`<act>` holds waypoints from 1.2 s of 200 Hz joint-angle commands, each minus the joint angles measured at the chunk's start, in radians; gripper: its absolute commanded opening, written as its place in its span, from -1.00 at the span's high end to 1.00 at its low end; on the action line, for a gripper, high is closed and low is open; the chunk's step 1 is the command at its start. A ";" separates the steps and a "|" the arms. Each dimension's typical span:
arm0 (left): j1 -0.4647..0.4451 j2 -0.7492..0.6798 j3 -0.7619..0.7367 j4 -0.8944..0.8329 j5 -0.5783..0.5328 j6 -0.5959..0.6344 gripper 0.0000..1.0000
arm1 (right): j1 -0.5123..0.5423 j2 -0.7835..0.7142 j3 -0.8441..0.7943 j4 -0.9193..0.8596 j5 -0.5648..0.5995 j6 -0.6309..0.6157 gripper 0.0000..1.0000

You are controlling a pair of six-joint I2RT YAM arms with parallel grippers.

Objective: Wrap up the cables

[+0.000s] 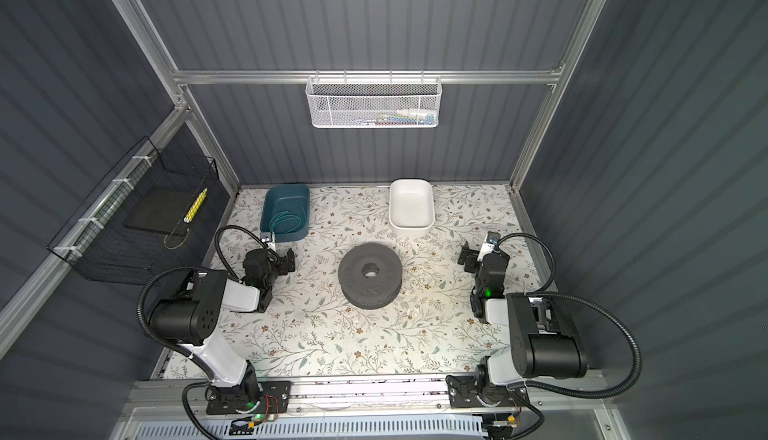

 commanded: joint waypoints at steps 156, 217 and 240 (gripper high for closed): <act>-0.002 -0.013 0.011 -0.007 0.029 -0.017 -0.99 | -0.021 -0.010 0.030 -0.033 -0.165 -0.028 -0.98; -0.002 -0.013 0.012 -0.007 0.028 -0.016 -0.99 | -0.026 -0.011 0.030 -0.034 -0.154 -0.021 -0.98; -0.002 -0.013 0.012 -0.007 0.028 -0.016 -0.99 | -0.027 -0.007 0.038 -0.046 -0.169 -0.025 -0.98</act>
